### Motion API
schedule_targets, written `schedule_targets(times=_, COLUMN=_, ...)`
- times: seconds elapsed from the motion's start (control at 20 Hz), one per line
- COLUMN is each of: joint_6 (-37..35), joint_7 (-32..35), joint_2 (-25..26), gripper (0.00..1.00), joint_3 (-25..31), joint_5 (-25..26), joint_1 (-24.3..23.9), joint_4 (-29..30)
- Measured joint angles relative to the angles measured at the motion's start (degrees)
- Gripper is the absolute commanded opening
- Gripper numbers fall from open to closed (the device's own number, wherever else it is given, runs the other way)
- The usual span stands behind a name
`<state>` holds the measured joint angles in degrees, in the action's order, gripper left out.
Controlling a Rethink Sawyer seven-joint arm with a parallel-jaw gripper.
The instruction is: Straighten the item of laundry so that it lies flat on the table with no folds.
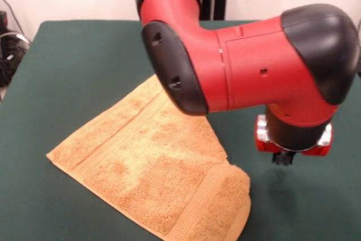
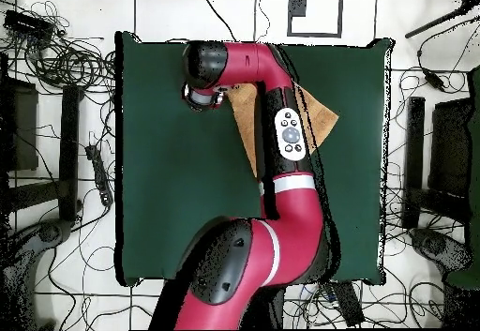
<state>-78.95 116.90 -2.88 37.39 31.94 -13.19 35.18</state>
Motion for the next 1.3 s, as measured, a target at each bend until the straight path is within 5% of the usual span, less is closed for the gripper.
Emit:
schedule_targets(times=0.75, joint_6=-3.65, joint_7=-0.32, joint_2=-0.26, gripper=0.00, joint_3=-0.05, joint_5=1.63, joint_1=-0.30, joint_4=-5.22)
schedule_targets(times=1.3, joint_6=-10.09, joint_7=-10.77, joint_2=0.95, gripper=0.00, joint_3=-0.02, joint_5=6.14, joint_1=-2.16, joint_4=-12.43)
